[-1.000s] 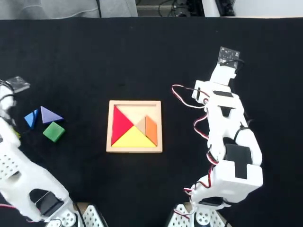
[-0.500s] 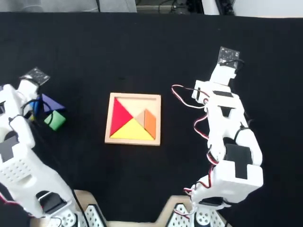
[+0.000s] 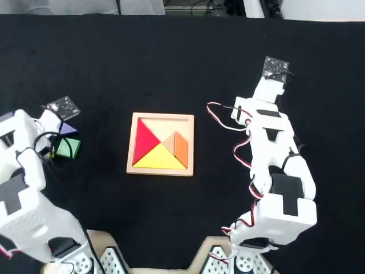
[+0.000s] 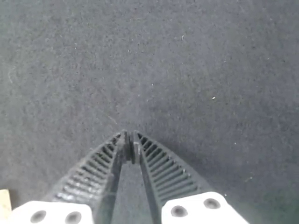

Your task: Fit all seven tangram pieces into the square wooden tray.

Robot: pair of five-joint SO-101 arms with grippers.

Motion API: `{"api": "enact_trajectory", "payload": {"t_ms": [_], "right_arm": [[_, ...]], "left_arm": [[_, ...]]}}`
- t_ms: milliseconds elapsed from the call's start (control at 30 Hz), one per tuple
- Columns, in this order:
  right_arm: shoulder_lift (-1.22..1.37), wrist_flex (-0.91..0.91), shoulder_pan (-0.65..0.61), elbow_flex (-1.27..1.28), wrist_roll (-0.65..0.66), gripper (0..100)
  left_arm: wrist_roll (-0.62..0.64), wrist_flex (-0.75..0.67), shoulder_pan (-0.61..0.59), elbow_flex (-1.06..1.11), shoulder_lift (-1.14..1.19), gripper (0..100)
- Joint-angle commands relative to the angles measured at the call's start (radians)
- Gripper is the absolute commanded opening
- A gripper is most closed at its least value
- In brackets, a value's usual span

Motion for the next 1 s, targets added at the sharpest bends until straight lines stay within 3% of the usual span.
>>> {"api": "enact_trajectory", "payload": {"t_ms": [0,267,467,633,867,967], "right_arm": [[-0.008,-0.008,-0.014,-0.053,-0.006,1.7],[-0.008,0.026,-0.037,-0.059,-0.006,1.8],[-0.008,0.026,-0.040,-0.059,-0.006,1.8],[-0.008,0.026,-0.034,-0.059,-0.006,1.8],[-0.001,0.054,0.052,-0.101,0.003,1.8],[0.010,0.166,0.077,-0.154,0.120,1.5]], "left_arm": [[-0.144,-0.187,-0.148,0.166,0.051,10],[-0.519,-0.190,-0.302,0.486,-0.069,10],[-0.643,-0.190,-0.344,0.691,-0.324,8],[-0.606,-0.196,-0.260,0.799,-0.549,8],[-0.319,-0.255,-0.114,0.802,-0.770,8],[-0.222,-0.330,-0.073,0.817,-0.795,8]]}}
